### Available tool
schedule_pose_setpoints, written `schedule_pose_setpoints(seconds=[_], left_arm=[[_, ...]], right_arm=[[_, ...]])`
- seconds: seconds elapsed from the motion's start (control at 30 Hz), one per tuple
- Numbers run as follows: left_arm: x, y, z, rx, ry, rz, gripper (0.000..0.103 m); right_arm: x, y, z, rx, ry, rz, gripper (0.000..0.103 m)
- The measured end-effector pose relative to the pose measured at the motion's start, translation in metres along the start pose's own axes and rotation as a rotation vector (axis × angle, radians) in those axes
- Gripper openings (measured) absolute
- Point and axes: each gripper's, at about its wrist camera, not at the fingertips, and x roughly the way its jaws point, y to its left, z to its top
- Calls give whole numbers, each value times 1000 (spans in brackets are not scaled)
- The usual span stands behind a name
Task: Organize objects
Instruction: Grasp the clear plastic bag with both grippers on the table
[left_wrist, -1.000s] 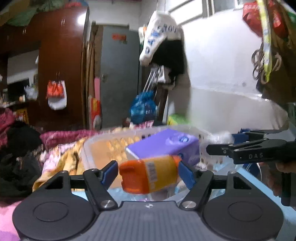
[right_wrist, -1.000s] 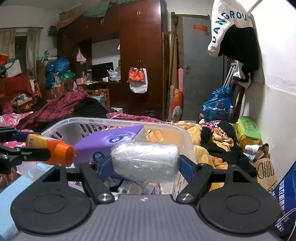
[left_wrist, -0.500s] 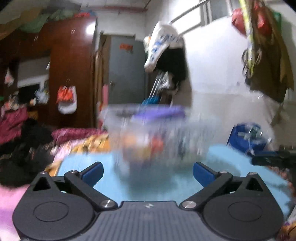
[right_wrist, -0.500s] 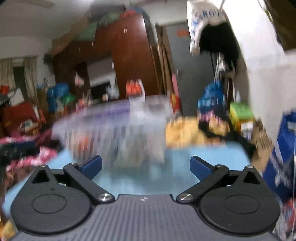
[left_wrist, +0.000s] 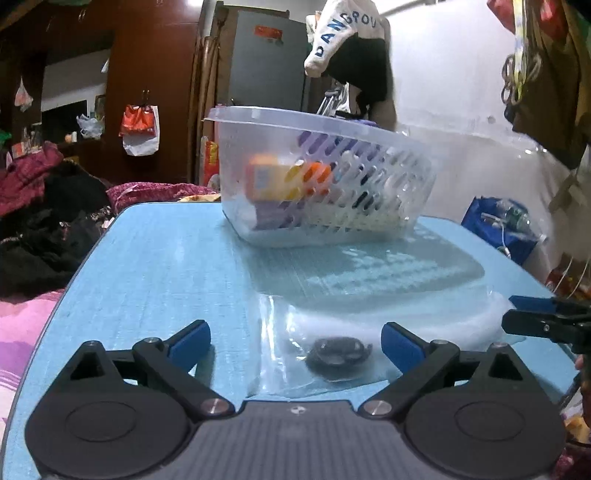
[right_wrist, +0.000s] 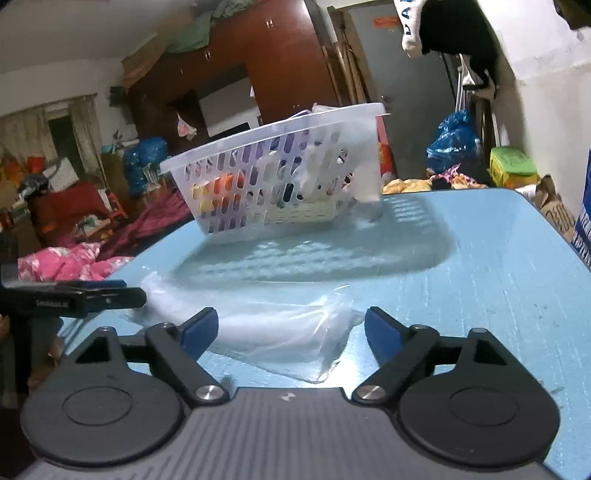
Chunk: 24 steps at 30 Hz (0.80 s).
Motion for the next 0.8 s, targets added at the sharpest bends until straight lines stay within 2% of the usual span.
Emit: schedule_pose_setpoints(seconds=[0.13,0.2,0.23,0.3,0.33,0.4,0.53,0.6,0.67,0.8], left_arm=[[1,-16,-4,53,0,-22,97],[1,-27,-7,100,-11,-7,83],[0,-29,-8,116,-18,-7,79],[-3,-29,-9,115,-29,-7,64],[-5,-27,-9,111,-35,-2,61],[-6,-21,-10,94,-47,-11,48],[-7,-15,-12,82,-67,-35,41],[-8,-17,-13,80,-78,-57,27],[-9,-18,-15,84,-96,-62,26],[-13,-21,-17,95,-134,-72,24]], right_arm=[[-1,9,-6,-52,1,-1,74],[-3,13,-9,-82,-1,-19,67],[-3,14,-10,-97,-2,-31,59],[-5,14,-11,-116,-1,-33,51],[-6,13,-11,-115,-1,-29,46],[-7,10,-10,-119,0,-19,42],[-7,13,-12,-152,-4,-18,35],[-8,15,-13,-164,-1,-2,25],[-9,17,-14,-182,-3,0,19],[-14,20,-14,-187,-36,4,16]])
